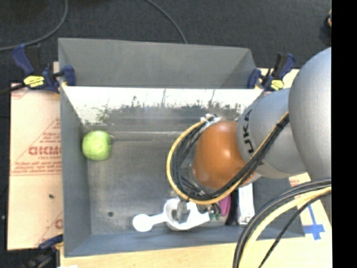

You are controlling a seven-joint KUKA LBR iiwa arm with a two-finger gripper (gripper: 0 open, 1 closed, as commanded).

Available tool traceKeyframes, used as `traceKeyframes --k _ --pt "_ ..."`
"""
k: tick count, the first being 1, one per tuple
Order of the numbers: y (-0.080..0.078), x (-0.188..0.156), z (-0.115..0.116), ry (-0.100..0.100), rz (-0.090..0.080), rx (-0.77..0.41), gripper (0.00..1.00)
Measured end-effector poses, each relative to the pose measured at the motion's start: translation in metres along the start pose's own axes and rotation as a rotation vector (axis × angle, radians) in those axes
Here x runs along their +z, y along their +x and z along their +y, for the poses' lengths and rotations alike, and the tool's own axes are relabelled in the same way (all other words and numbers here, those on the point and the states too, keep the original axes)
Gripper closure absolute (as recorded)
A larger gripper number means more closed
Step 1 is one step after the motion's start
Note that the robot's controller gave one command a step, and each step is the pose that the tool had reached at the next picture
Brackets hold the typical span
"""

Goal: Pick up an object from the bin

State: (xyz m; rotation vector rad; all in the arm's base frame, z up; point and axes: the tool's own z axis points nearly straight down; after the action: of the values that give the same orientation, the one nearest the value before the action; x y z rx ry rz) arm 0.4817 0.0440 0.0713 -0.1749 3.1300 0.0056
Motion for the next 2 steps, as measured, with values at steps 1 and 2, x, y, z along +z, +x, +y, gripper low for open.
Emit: traceKeyframes --k 1,2 --pt "0.001 -0.003 0.000 0.000 0.003 0.000 1.00" --pt "0.003 -0.023 0.000 0.000 0.011 0.000 1.00"
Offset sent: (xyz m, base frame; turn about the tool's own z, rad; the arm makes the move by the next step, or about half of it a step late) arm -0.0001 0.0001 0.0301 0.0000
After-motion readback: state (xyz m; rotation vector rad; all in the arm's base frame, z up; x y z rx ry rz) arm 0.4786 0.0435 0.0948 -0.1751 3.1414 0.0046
